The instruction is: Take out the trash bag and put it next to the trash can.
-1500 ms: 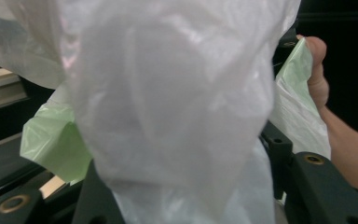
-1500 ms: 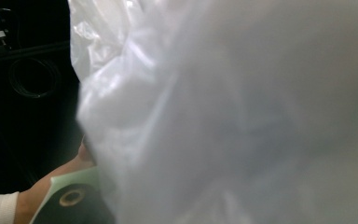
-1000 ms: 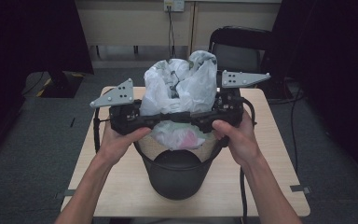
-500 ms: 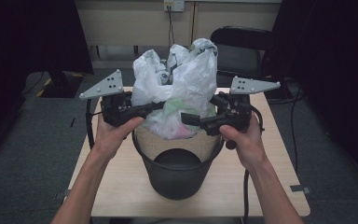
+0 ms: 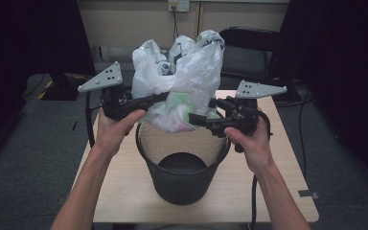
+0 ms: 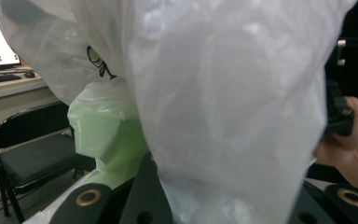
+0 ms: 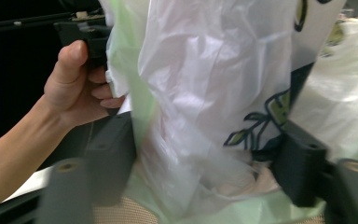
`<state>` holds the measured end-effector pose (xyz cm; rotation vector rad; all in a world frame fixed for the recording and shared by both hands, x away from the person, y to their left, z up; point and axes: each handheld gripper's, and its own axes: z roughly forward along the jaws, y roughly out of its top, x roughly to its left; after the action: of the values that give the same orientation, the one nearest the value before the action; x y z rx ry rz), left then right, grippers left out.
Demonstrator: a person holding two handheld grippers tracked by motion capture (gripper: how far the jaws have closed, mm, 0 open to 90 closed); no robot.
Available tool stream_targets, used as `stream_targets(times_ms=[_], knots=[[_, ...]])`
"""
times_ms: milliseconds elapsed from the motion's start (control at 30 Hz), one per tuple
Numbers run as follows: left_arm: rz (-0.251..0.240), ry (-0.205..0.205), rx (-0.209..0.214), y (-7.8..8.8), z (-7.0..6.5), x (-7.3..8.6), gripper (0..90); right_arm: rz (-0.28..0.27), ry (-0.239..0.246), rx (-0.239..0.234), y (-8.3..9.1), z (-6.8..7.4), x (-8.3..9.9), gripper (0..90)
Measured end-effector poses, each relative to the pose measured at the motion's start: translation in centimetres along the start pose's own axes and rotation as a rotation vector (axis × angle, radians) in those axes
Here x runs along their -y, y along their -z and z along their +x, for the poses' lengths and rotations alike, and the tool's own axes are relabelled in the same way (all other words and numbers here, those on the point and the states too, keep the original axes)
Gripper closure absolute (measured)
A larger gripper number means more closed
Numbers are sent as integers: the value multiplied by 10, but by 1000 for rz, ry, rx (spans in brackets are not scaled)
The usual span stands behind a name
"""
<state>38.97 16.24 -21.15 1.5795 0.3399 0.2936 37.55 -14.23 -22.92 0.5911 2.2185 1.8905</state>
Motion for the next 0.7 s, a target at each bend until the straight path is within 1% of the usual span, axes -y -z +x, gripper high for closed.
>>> stream_targets(times_ms=[67,100,133,200,233,300,333,400,433,500,567,700], knots=[[-24,17,2,-1,3,-2,799,-12,12,-10,-7,0,-4,456],[-27,19,-1,0,4,-3,800,-11,25,-12,-11,0,-7,481],[-30,15,-8,0,6,-5,800,-9,32,-5,-14,0,-9,485],[-25,16,-17,2,11,-6,800,-1,29,7,-20,-1,-13,486],[-21,12,-27,3,14,-6,800,4,32,15,-22,-1,-13,482],[-21,16,-36,4,19,-6,800,10,26,37,-23,-3,-14,441],[-23,17,-48,5,23,-6,800,13,27,48,-22,-3,-13,420],[-31,23,-59,5,29,-5,801,12,11,64,-19,-6,-11,368],[-26,24,-66,5,32,-4,801,13,9,70,-17,-7,-10,352],[-19,21,-77,3,37,-4,802,10,1,75,-14,-8,-8,331],[-25,36,-86,1,42,-2,802,4,-4,74,-9,-8,-6,318],[-28,48,-105,-2,51,0,803,4,-1,71,-3,-7,-2,301]])
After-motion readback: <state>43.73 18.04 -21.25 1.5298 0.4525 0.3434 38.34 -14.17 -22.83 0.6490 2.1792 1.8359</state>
